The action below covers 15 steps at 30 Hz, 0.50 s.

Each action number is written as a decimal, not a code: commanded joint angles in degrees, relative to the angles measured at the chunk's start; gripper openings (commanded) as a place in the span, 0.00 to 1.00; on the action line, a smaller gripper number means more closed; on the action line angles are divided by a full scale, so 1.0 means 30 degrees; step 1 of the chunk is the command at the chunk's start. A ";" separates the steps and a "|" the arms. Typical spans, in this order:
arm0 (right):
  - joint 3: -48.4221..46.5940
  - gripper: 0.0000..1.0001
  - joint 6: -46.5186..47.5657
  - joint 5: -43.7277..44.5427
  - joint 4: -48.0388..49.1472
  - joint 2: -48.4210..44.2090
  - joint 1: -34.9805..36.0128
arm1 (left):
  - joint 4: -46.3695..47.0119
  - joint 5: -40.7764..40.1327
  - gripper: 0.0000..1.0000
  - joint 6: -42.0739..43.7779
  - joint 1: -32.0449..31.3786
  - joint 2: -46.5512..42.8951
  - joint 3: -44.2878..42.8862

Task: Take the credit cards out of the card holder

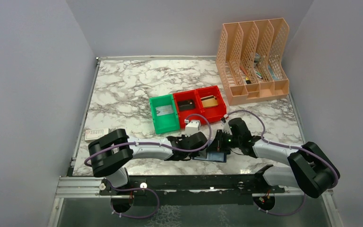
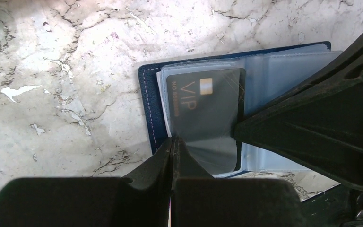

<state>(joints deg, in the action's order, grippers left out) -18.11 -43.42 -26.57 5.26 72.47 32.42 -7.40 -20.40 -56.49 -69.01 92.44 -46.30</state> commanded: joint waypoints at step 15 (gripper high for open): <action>-0.0889 0.01 0.3384 -0.3451 -0.3645 -0.0893 -0.2256 | -0.0928 -0.0865 0.00 -0.1864 0.0182 -0.0648 0.1683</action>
<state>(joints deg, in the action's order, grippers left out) -18.76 -36.18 -34.48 -2.04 70.81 26.44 -5.13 -21.02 -61.43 -68.95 91.05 -43.55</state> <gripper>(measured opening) 0.015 0.010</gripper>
